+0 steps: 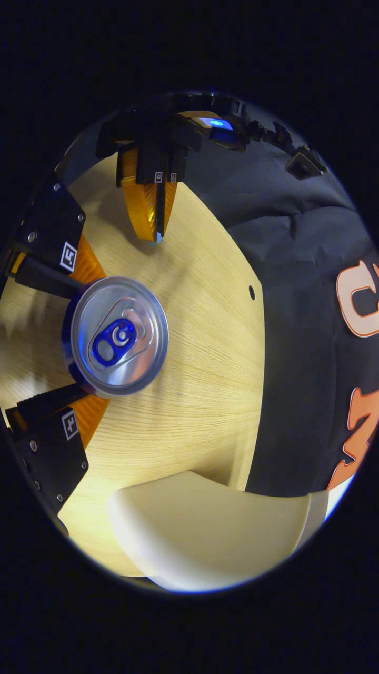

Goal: Press the lid of the desktop garbage bin to open it, pick up the crumpled paper on the desktop and throw it into the bin, then pick up the pop can on the desktop and drop it into the bin, and finally close the garbage bin lid.

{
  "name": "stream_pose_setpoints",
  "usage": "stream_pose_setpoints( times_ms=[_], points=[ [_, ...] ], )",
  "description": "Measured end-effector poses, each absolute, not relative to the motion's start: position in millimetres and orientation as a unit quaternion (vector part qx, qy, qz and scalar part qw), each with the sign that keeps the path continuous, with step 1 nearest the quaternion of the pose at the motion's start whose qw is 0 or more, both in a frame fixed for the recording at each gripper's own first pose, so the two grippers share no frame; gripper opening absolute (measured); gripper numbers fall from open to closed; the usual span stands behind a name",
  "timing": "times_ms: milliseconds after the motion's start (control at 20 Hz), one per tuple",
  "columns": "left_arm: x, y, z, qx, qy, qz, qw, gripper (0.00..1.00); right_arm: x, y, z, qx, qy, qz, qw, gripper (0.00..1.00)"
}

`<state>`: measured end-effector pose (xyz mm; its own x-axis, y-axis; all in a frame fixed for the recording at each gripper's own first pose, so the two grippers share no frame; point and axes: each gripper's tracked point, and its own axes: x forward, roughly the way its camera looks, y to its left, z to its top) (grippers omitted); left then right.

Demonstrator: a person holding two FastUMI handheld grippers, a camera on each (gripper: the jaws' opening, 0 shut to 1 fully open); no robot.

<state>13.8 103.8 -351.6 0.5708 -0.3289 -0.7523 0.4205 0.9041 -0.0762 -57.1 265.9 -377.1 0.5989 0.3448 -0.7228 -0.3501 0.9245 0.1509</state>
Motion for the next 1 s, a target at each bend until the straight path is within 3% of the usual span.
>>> stream_pose_setpoints(
  times_ms=[500,1000],
  points=[
    [42,143,-344,0.061,0.375,-0.172,0.909,0.17,-57,265,-378,-0.040,0.408,0.198,0.890,0.80],
    [46,86,-300,0.048,0.349,-0.153,0.923,0.16,-57,264,-379,-0.045,0.410,0.193,0.890,0.80]
  ],
)
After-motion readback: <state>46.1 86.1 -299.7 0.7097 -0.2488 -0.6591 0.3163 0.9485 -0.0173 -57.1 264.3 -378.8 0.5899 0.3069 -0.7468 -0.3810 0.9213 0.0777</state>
